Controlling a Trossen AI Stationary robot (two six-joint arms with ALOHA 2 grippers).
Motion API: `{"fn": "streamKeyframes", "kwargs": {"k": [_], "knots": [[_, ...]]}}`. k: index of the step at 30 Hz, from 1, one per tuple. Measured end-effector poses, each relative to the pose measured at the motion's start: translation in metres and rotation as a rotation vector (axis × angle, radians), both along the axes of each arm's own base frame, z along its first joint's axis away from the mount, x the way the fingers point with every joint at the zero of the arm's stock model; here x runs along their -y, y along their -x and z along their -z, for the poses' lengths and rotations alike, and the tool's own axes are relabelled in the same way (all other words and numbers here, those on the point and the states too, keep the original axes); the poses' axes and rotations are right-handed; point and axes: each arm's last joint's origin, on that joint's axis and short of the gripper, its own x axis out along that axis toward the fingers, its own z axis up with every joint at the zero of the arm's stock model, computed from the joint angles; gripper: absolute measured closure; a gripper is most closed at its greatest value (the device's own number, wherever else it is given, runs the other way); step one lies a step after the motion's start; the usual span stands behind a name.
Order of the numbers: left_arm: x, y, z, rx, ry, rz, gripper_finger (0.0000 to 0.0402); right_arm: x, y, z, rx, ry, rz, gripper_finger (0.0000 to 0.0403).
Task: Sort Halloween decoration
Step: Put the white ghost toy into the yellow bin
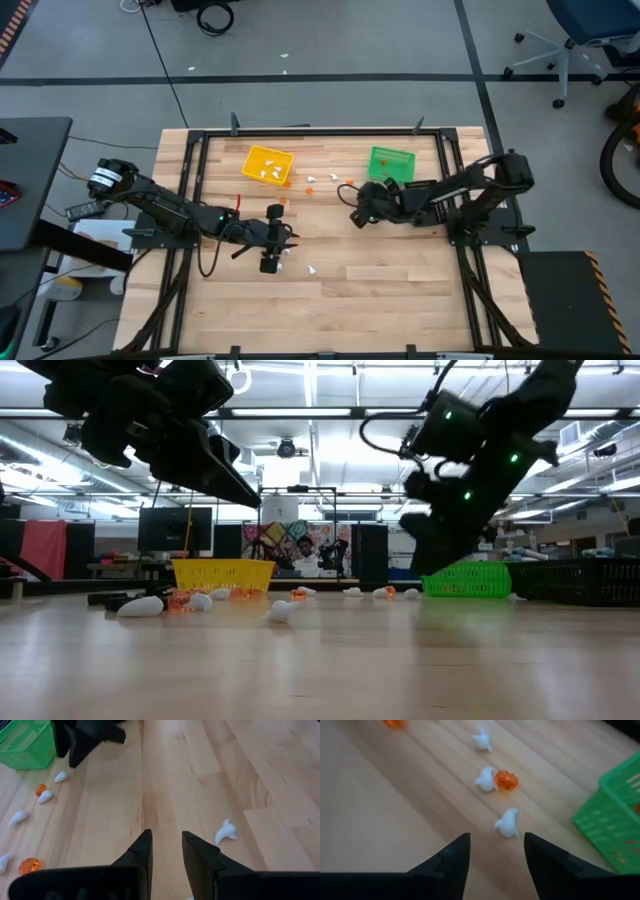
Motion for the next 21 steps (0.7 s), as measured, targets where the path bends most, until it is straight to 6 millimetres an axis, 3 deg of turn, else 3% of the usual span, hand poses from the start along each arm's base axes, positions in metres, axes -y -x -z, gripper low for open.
{"fn": "streamKeyframes", "kwargs": {"k": [8,21], "knots": [[0.004,0.001,0.001,-0.009,-0.003,0.015,0.032,0.013,-0.008,0.01,0.017,0.015,0.001,0.0183],[0.003,0.003,0.003,-0.029,-0.011,0.017,0.032,0.035,0.005,0.029,0.102,-0.046,-0.024,0.0222]]}}
